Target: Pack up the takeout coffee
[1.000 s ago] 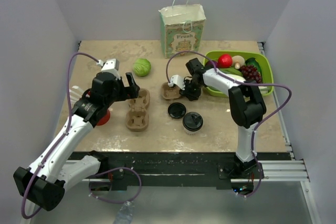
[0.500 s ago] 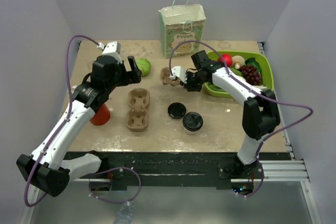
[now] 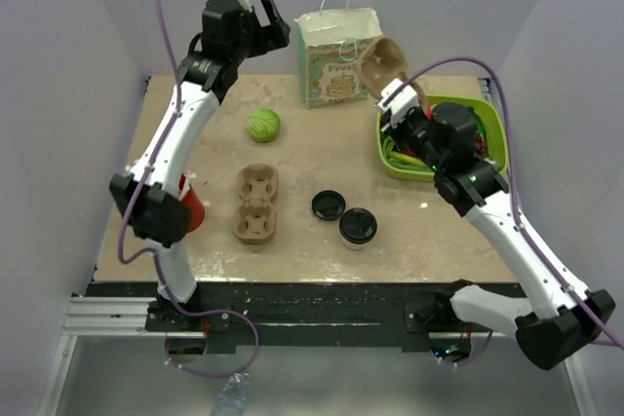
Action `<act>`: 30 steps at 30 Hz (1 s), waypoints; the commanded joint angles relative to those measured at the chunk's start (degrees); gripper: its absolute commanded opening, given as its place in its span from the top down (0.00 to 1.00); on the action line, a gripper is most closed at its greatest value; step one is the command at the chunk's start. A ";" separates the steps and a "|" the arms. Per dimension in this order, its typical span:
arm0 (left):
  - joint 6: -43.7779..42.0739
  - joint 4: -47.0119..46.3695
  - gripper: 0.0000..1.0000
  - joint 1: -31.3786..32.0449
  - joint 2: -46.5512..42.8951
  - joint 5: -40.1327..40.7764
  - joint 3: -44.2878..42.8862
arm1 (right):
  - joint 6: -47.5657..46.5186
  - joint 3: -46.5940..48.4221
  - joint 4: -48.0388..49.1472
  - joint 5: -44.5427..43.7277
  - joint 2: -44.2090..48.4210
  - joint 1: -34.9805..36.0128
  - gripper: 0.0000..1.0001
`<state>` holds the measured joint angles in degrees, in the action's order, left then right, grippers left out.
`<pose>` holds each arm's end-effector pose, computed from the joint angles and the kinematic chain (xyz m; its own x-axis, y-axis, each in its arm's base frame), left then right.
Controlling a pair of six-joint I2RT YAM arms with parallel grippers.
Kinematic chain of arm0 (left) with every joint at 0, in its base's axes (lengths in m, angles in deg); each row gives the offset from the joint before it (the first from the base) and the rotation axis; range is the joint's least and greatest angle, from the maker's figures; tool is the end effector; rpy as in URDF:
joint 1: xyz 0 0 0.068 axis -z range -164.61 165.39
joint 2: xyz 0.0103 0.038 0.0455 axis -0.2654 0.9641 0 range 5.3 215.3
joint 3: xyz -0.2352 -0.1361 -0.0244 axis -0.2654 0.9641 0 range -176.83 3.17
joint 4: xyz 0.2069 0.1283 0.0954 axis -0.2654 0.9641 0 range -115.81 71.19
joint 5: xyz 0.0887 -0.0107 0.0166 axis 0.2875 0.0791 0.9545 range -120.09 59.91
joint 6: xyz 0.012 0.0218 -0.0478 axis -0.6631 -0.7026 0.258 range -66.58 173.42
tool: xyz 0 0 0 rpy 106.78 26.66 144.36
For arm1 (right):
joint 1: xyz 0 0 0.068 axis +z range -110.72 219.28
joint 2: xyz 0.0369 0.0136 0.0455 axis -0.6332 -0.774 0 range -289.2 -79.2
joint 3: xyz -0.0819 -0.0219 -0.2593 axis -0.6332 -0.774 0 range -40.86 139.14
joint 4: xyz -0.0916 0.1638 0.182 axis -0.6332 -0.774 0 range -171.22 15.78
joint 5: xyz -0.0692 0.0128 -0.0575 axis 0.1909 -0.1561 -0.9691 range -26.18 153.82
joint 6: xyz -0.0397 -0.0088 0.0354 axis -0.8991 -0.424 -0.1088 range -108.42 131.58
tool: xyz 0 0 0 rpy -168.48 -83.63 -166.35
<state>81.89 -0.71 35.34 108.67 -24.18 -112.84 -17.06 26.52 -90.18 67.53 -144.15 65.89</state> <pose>0.3903 -0.1377 0.4589 -0.2951 -0.3972 -0.8690 0.1185 0.8873 -0.4458 0.2287 0.1170 0.3974 0.0574 -0.5063 -0.8604 -0.5419 0.7081 -0.4528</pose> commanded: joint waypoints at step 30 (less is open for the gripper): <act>2.65 -26.95 0.68 1.15 28.64 3.85 -16.09 | 15.99 -5.15 6.74 -13.55 9.22 -0.07 1.00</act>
<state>84.91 -24.45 36.10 142.40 -20.62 -129.84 -2.13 20.83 -84.37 55.38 -136.69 65.87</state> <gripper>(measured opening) 0.407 0.045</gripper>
